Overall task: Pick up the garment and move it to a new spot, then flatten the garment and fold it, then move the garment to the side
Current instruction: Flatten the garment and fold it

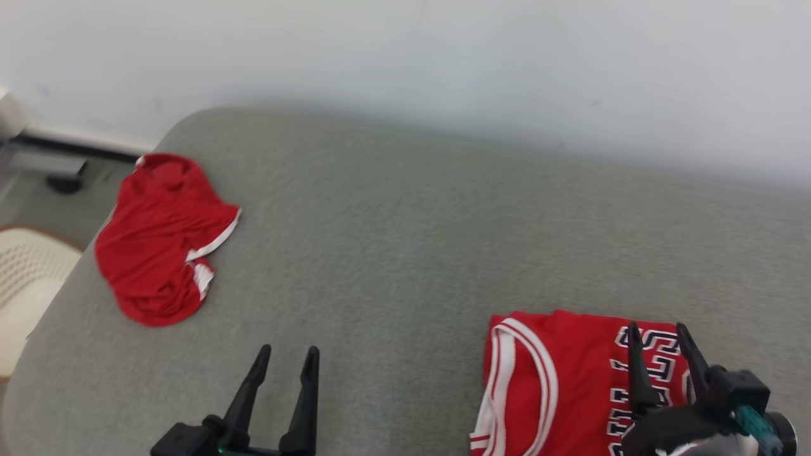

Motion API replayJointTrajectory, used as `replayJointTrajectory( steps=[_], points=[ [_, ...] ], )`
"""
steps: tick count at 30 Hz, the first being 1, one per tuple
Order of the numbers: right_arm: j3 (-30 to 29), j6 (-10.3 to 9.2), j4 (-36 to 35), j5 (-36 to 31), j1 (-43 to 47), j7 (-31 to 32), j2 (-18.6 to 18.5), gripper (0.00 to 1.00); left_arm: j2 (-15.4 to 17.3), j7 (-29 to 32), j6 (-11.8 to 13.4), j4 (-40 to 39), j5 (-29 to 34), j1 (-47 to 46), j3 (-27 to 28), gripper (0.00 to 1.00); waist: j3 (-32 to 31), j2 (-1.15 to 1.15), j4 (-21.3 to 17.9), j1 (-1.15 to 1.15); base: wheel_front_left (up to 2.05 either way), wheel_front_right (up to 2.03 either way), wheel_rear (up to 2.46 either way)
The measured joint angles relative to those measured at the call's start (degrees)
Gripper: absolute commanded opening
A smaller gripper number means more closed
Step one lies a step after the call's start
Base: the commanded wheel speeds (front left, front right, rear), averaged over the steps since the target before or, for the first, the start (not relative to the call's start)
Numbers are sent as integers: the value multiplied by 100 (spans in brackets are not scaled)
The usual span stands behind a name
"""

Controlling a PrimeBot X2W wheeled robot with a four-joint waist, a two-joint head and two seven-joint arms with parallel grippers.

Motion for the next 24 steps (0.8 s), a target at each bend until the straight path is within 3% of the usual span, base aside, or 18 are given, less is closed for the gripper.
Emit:
replayJointTrajectory(
  steps=[7, 13, 24],
  points=[
    [315, 0, -838, -1, 715, 32, -1, 100, -124, -1, -55, -40, 105, 302, 550, 100, -438, 0, -684, -1, 0, 0, 0],
    [400, 0, -1293, -337, 1237, 169, -2, 100, -314, -1, -159, -80, 738, 625, 1059, 100, -795, 0, -1204, -1, 0, 0, 0],
    [534, 0, -1558, -280, 1599, 544, 1, 100, -445, -1, -315, 2, 1457, 1089, 1657, 100, -1324, -1, -1661, -2, 0, 0, 0]
  ],
)
